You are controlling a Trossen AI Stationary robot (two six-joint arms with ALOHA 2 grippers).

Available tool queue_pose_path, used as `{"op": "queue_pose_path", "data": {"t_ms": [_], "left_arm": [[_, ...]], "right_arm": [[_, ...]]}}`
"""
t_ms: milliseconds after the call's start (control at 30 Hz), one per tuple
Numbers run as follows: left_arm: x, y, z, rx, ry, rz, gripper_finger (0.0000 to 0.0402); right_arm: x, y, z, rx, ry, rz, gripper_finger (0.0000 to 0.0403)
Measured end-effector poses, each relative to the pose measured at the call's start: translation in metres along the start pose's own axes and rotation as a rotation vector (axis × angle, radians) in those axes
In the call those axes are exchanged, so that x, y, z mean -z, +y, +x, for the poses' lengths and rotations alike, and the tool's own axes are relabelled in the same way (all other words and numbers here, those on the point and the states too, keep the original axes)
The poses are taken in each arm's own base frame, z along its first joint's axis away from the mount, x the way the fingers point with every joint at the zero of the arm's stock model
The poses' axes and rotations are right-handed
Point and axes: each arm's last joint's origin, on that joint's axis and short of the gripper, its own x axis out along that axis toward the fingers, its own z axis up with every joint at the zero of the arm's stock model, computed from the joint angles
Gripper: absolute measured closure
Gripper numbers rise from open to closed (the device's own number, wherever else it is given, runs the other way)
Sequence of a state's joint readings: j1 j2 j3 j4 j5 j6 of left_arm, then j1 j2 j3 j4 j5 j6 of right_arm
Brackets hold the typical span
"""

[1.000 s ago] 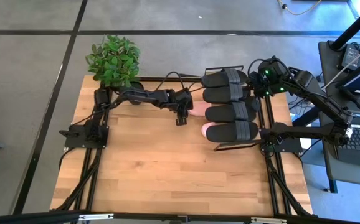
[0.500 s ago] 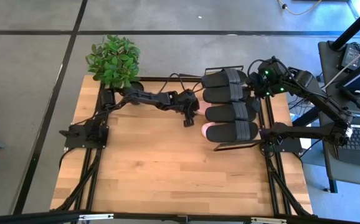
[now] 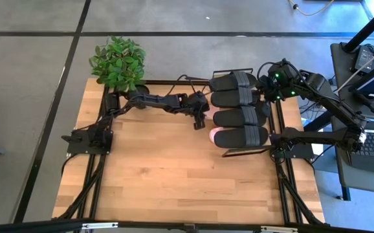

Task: Pick and place slides into the shelf
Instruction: Put the pink slide under the shelf

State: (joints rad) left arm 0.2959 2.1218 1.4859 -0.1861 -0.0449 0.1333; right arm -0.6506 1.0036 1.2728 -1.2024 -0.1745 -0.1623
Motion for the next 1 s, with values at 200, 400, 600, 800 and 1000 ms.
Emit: {"op": "queue_pose_path", "data": {"t_ms": [200, 400, 600, 800, 1000], "left_arm": [[-0.019, 0.023, -0.009, -0.112, -0.04, -0.033, 0.0299], [-0.015, 0.047, -0.009, -0.202, -0.026, -0.084, 0.0299], [-0.004, 0.05, 0.008, -0.217, 0.005, -0.145, 0.0299], [-0.007, 0.044, 0.008, -0.166, -0.016, -0.154, 0.0299], [-0.007, 0.043, 0.008, -0.178, -0.025, -0.234, 0.0299]], "right_arm": [[0.001, 0.0, 0.0, -0.001, 0.005, 0.001, 0.0128], [0.001, 0.0, 0.0, -0.001, 0.006, 0.001, 0.0128], [0.0, 0.0, 0.0, 0.0, -0.003, -0.001, 0.0128], [-0.001, 0.0, 0.0, 0.001, -0.009, -0.003, 0.0128], [-0.001, 0.0, 0.0, 0.001, -0.009, -0.002, 0.0128]]}}
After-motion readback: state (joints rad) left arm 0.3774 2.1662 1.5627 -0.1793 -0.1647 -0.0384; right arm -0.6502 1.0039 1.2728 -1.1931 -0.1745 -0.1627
